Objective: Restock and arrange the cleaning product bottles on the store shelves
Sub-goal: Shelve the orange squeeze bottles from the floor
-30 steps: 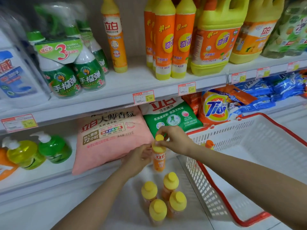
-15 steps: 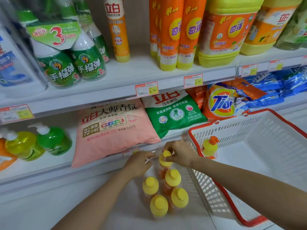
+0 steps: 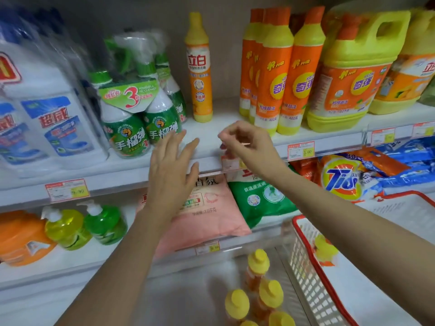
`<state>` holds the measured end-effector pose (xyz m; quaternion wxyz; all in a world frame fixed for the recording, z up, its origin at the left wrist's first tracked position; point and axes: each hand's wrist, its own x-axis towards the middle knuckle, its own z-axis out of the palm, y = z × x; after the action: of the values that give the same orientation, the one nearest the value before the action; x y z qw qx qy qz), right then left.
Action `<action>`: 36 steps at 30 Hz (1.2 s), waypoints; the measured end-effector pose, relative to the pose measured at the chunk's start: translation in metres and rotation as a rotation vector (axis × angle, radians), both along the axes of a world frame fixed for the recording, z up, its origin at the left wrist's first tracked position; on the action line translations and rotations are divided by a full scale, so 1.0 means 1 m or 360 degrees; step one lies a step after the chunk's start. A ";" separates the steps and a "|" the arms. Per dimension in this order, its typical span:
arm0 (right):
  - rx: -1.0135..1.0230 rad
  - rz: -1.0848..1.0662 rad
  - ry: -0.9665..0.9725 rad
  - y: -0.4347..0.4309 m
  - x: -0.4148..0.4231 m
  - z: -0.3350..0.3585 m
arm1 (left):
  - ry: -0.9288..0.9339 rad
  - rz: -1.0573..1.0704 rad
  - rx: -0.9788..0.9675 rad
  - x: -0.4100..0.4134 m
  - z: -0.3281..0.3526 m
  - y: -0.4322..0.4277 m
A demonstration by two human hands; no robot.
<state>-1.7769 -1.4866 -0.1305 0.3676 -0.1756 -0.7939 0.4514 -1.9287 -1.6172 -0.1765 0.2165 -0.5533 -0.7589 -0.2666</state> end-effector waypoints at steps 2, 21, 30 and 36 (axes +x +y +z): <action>0.0033 -0.0077 0.0059 0.015 -0.033 0.018 | 0.0052 0.0041 -0.0130 -0.009 -0.006 0.002; -0.0176 -0.0441 -0.0298 0.067 -0.125 0.017 | 0.0105 0.0052 -0.0145 -0.024 -0.025 0.008; -0.0591 -0.0237 -0.0129 0.024 -0.042 0.032 | -0.1063 -0.0219 0.0485 0.016 0.023 -0.004; -0.0380 -0.0019 -0.0204 -0.023 0.018 0.010 | -0.2179 -0.0424 0.0484 0.054 0.070 -0.008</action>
<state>-1.7594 -1.5092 -0.1208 0.2952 -0.2511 -0.7553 0.5285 -1.8743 -1.6254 -0.1068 -0.2682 -0.3134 -0.6049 -0.6811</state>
